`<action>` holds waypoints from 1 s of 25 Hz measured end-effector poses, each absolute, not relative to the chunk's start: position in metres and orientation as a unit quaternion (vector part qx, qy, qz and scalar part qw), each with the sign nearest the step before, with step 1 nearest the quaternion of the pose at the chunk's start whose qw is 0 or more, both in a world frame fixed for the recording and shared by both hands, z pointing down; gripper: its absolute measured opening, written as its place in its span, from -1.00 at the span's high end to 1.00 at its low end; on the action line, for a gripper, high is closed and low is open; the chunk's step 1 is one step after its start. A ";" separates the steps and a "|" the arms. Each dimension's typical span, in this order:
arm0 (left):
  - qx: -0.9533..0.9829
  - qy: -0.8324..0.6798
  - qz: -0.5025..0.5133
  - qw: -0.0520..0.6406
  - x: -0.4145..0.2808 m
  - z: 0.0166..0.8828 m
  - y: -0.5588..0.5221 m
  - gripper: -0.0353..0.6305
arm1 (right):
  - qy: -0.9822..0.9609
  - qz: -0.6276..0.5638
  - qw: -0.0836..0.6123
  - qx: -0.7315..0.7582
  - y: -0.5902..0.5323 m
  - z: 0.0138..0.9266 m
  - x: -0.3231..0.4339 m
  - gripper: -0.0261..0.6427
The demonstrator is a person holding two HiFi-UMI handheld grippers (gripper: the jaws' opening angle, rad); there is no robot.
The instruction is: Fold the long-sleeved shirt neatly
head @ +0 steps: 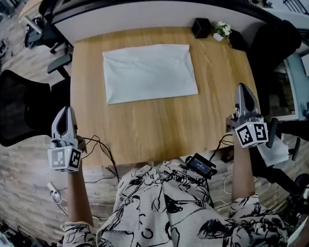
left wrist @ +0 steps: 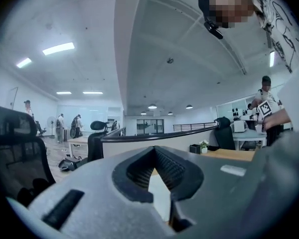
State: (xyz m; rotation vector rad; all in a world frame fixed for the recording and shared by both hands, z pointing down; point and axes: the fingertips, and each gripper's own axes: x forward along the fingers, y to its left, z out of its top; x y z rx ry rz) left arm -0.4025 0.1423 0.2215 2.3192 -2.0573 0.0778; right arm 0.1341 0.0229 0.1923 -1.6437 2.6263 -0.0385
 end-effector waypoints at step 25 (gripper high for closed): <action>0.735 -0.674 -0.005 -0.071 -0.397 0.155 0.317 0.88 | 0.802 0.052 0.045 -0.594 0.240 0.133 0.185 0.90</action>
